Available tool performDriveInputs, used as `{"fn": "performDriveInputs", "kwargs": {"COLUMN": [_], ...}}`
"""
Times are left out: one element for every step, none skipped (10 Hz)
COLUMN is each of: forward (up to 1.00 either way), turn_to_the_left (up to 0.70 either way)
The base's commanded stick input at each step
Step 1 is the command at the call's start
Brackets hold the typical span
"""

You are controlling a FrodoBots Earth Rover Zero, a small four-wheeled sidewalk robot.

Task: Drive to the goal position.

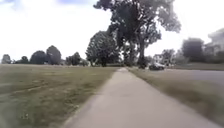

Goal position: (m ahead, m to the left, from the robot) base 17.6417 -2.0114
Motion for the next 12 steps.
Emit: {"fn": "performDriveInputs", "kwargs": {"forward": [1.0, 1.0, 1.0, 1.0, 1.0, 1.0, 1.0, 1.0, 1.0, 1.0, 1.0, 1.0], "turn_to_the_left": [0.0, 0.0, 0.0, 0.0, 0.0, 0.0, 0.0, 0.0, 0.0, 0.0, 0.0, 0.0]}}
